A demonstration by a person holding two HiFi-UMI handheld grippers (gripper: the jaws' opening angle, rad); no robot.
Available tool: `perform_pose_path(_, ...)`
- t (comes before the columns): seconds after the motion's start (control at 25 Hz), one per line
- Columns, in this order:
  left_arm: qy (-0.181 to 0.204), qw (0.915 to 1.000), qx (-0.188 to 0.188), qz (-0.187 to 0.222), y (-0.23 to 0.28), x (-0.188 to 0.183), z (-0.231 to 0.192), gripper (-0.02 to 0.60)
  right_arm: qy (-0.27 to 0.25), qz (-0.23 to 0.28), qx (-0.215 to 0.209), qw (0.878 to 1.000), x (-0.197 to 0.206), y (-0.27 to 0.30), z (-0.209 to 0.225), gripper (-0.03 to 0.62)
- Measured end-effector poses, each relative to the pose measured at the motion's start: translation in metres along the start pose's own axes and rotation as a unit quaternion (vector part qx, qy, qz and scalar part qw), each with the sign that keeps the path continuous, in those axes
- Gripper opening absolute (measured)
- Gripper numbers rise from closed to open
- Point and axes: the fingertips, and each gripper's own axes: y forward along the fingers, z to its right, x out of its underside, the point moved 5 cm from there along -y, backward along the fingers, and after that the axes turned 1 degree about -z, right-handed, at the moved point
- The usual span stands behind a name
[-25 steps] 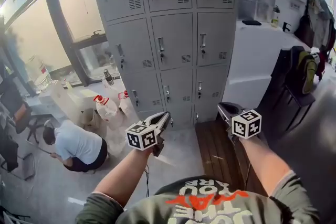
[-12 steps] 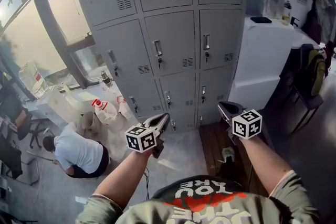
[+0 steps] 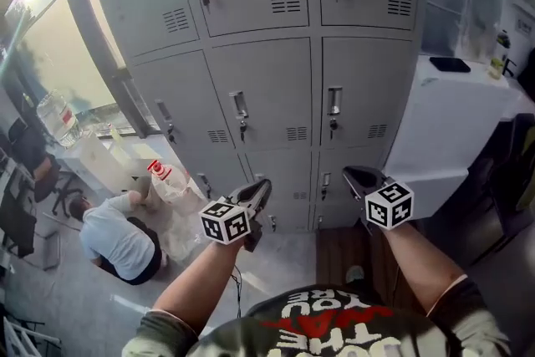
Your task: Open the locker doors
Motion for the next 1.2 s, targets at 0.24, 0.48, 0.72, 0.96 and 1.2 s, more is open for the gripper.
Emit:
perform_pose_path(0.24,-0.017,0.9988,-0.043,0.015,0.076,-0.026,-0.007,0.006,-0.011,-0.012,-0.046,0.999,-0.031,0.032,0.074,0.037)
perform_pose_path(0.48,-0.010,0.9985,-0.051,0.020,0.101,-0.035,-0.031,0.006,-0.024,-0.004,-0.054,0.998,-0.033,0.058,0.088,0.037)
perform_pose_path(0.72,0.018,0.9958,-0.090,0.008,0.082,-0.046,-0.079,0.008,-0.004,-0.013,-0.037,0.999,-0.007,0.069,0.061,0.037)
perform_pose_path(0.96,0.041,0.9822,-0.180,0.034,0.070,-0.084,-0.131,0.008,0.000,-0.018,-0.022,1.000,-0.006,0.069,0.057,0.037)
perform_pose_path(1.2,0.084,0.9629,-0.254,0.039,0.074,-0.122,-0.169,0.109,-0.007,-0.018,-0.021,1.000,-0.013,0.074,0.062,0.037)
